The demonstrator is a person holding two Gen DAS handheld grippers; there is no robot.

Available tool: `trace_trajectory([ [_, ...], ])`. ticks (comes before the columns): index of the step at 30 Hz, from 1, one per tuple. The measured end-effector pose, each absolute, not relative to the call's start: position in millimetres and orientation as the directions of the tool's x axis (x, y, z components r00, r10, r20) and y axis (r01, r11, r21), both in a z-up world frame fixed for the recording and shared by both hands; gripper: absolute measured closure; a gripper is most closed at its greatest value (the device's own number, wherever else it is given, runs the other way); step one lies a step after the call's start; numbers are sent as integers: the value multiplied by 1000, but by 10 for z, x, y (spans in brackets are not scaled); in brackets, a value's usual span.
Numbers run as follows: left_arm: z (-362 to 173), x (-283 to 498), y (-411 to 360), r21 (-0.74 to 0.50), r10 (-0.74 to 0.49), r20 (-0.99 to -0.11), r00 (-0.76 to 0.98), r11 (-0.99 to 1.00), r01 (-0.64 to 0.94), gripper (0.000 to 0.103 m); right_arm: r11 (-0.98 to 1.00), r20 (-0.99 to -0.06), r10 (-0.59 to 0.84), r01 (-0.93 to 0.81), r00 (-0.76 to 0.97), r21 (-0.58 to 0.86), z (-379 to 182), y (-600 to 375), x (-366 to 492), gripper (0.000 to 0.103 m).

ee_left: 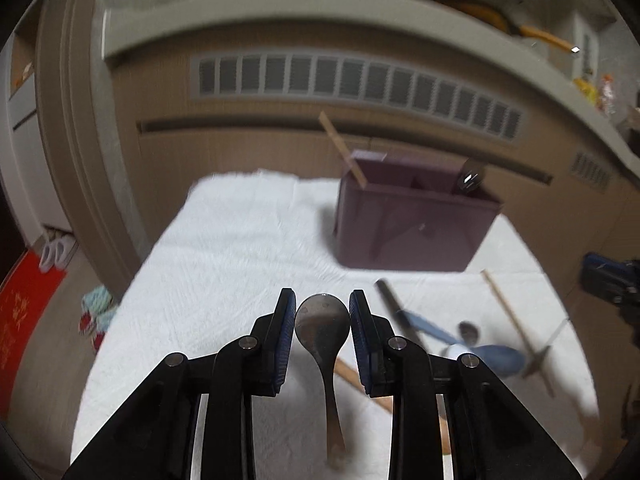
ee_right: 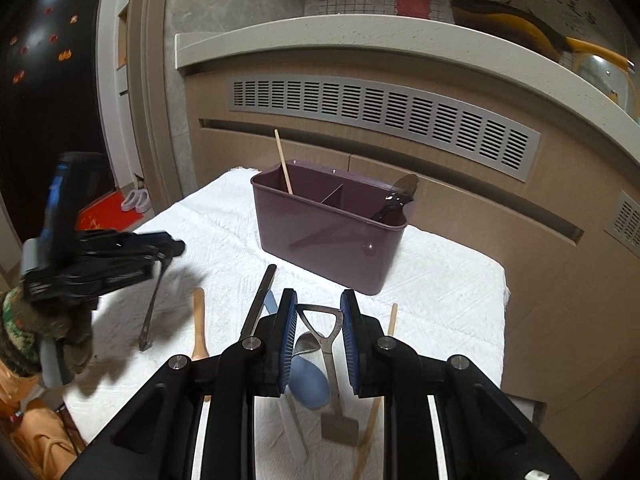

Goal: Organize utensils
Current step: 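Lift the silver spoon and the right gripper's utensils over the purple caddy, then open the left gripper over the caddy while the right gripper releases its utensils into it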

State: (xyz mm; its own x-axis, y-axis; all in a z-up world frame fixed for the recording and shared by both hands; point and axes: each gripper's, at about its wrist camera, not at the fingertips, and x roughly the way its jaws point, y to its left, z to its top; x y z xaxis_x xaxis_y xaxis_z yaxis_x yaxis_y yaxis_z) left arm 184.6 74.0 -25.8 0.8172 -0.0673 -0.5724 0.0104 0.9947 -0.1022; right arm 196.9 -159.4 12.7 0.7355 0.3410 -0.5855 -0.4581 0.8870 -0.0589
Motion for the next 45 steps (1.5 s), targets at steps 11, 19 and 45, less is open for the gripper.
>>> trace_trajectory([
  [11,974,1748,443,-97,-203,-326,923,979,181,75,902,-415,355,-424,837,-84,944,-1623,1889,84],
  [19,1658,2493,365,-31,-235,-179,955,972,233,75,920,-227,360,-385,905,-78,1844,-1582,2477,92],
  [45,79,3868,189,-164,-302,-586,752,953,255,71,907,-645,264,-412,717,-86,134,-1714,3134,88],
])
